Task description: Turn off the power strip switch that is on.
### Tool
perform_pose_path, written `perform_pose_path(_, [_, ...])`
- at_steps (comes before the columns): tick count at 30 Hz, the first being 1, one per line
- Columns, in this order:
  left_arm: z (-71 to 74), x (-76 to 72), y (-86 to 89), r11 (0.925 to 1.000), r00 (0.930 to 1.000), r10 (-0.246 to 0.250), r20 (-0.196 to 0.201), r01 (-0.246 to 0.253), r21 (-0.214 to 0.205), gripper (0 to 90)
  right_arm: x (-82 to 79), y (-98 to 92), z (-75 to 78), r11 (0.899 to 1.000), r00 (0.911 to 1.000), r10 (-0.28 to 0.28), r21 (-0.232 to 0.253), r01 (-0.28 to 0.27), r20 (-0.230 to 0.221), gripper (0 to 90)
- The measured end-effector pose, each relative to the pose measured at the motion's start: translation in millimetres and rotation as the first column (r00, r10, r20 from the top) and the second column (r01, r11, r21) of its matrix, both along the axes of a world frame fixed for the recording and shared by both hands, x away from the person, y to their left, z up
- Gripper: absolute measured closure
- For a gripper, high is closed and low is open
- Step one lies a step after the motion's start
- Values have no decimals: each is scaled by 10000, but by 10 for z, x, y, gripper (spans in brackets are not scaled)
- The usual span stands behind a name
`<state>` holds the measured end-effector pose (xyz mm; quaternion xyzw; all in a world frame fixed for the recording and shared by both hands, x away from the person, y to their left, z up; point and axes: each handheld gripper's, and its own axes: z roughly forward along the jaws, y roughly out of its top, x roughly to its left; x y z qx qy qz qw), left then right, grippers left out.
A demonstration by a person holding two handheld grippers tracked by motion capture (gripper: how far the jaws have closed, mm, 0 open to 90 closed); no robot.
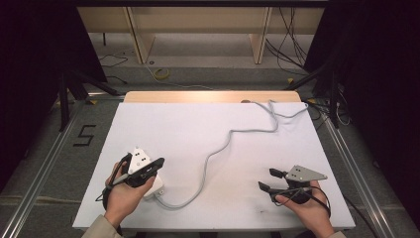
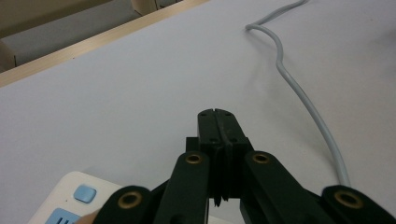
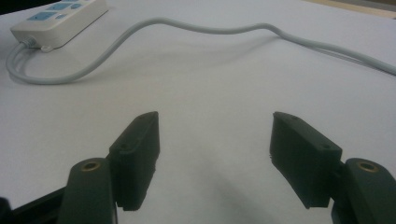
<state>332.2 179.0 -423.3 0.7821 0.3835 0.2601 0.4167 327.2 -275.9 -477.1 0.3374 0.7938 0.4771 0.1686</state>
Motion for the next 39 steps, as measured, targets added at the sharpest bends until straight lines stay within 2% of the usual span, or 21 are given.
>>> perform_pose_path(28, [27, 10, 112, 9989, 9990, 402, -198, -397, 265, 897, -1, 3, -5, 10000, 10000, 17, -17, -17, -27, 343])
perform_pose_path(39, [40, 11, 162, 9982, 9980, 556, -286, -549, 228, 897, -1, 2, -5, 10000, 10000, 19, -24, -19, -29, 344])
